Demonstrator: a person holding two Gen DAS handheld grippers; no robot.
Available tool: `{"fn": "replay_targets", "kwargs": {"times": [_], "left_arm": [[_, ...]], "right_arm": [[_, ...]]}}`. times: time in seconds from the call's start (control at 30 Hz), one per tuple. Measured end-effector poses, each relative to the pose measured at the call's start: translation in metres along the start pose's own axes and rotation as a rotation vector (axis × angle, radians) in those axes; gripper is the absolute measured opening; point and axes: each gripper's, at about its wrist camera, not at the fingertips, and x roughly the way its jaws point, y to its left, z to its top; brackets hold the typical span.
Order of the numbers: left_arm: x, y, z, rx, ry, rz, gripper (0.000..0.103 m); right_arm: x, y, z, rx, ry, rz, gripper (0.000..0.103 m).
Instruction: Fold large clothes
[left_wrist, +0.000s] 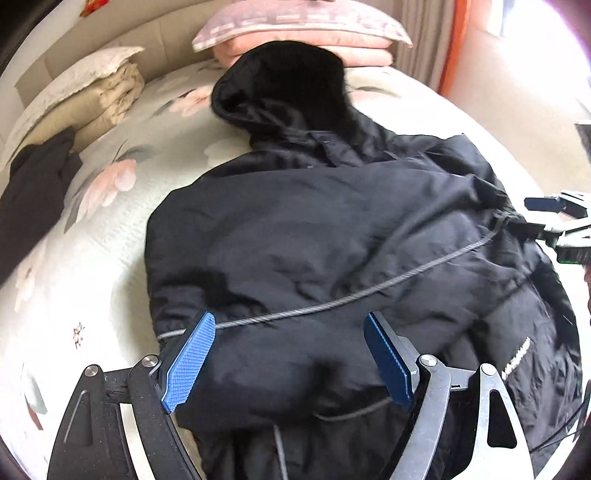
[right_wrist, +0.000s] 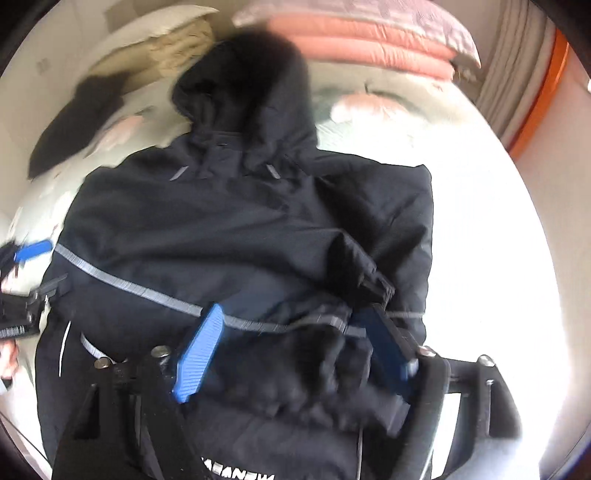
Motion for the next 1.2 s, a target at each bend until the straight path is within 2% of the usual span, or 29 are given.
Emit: {"fn": "replay_targets", "kwargs": {"times": [0.07,0.17,0.27,0.37,0.47,0.53,0.6,0.67,0.77,0.87,0.93,0.97,1.03,1.1,1.13,1.2], "left_arm": [[0.010,-0.010,-0.006,0.032,0.029,0.033,0.084],[0.038,-0.010,-0.014,0.009,0.097,0.056,0.084],[0.061,-0.018,-0.020,0.028,0.106,0.120,0.087],[0.060,-0.022,-0.015,0.008,0.126,0.160,0.088],[0.047,-0.016,-0.014,-0.032,0.131,0.144,0.088],[0.031,-0.015,-0.013,-0.052,0.111,0.125,0.088],[0.017,-0.019,-0.010,-0.070,0.080,0.104,0.088],[0.005,-0.027,-0.003,-0.078,0.050,0.085,0.088],[0.006,-0.043,0.013,-0.065,0.029,0.076,0.088],[0.031,-0.069,0.028,-0.030,0.078,0.063,0.088],[0.062,-0.084,0.023,-0.010,0.183,0.063,0.088],[0.078,-0.087,0.019,-0.017,0.240,0.076,0.088],[0.083,-0.081,0.020,-0.090,0.240,0.071,0.088],[0.070,-0.077,0.023,-0.137,0.227,0.036,0.086],[0.060,-0.077,0.022,-0.137,0.207,0.005,0.086],[0.042,-0.078,0.019,-0.095,0.171,0.004,0.086]], "right_arm": [[0.009,-0.001,-0.017,-0.020,0.039,-0.023,0.074],[0.028,-0.005,-0.036,-0.013,0.075,-0.029,0.071],[0.044,-0.002,-0.041,0.008,0.077,-0.044,0.073],[0.045,0.008,-0.044,0.009,0.065,-0.096,0.076],[0.034,0.018,-0.039,0.017,0.056,-0.143,0.072],[0.006,0.025,-0.045,0.040,0.015,-0.119,0.065],[-0.019,0.032,-0.056,0.073,-0.024,-0.084,0.065],[-0.032,0.036,-0.071,0.089,-0.025,-0.051,0.065],[-0.041,0.042,-0.093,0.102,-0.026,-0.056,0.065],[-0.045,0.036,-0.122,0.153,0.000,-0.022,0.065],[-0.039,0.030,-0.140,0.183,0.049,-0.017,0.065],[-0.029,0.025,-0.149,0.191,0.110,-0.014,0.065],[-0.016,0.019,-0.164,0.210,0.180,-0.001,0.065],[-0.025,0.012,-0.171,0.225,0.144,0.012,0.065],[-0.033,0.009,-0.174,0.237,0.134,0.017,0.065],[-0.044,0.003,-0.176,0.258,0.118,0.020,0.065]]}}
